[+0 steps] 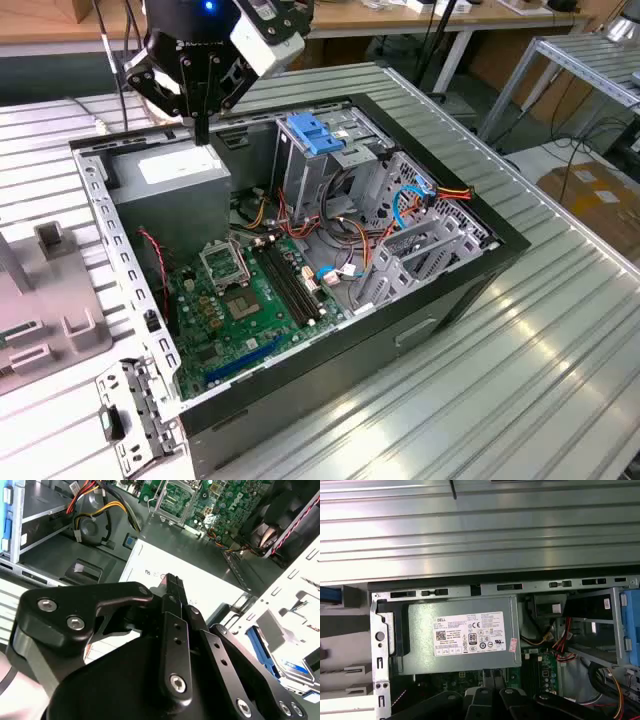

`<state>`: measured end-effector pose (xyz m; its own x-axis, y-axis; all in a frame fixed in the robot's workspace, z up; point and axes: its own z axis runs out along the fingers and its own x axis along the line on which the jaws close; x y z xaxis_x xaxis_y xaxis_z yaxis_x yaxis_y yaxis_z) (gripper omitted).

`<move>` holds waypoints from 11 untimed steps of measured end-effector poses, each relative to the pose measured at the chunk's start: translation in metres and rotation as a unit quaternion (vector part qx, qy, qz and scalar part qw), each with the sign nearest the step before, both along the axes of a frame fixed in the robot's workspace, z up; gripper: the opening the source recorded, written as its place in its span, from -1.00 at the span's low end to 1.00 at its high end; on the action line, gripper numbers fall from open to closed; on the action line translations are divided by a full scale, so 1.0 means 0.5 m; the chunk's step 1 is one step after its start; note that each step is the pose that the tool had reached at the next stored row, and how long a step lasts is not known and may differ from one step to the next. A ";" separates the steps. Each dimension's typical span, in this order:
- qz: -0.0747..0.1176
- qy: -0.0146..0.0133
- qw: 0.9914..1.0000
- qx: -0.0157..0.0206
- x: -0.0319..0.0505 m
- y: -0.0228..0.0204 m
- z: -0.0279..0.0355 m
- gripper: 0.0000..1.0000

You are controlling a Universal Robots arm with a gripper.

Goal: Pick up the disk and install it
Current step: 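Reach for the disk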

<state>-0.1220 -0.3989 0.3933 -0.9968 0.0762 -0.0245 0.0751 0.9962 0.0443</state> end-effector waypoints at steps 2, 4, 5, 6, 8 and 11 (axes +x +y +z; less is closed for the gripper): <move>0.000 0.000 1.000 0.000 0.000 0.0000 0.000 -0.79; 0.000 0.000 1.000 0.000 -0.001 0.0001 0.000 -0.79; 0.000 0.000 1.000 0.000 -0.001 0.0000 0.000 -0.79; 0.000 0.000 1.000 0.000 -0.001 0.0000 0.000 -0.79; 0.000 0.000 1.000 0.000 -0.002 0.0000 0.000 -0.79; 0.000 0.000 1.000 0.000 -0.003 0.0000 0.000 -0.79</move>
<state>-0.1233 -0.3989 0.3933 -0.9968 0.0764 -0.0245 0.0753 0.9962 0.0444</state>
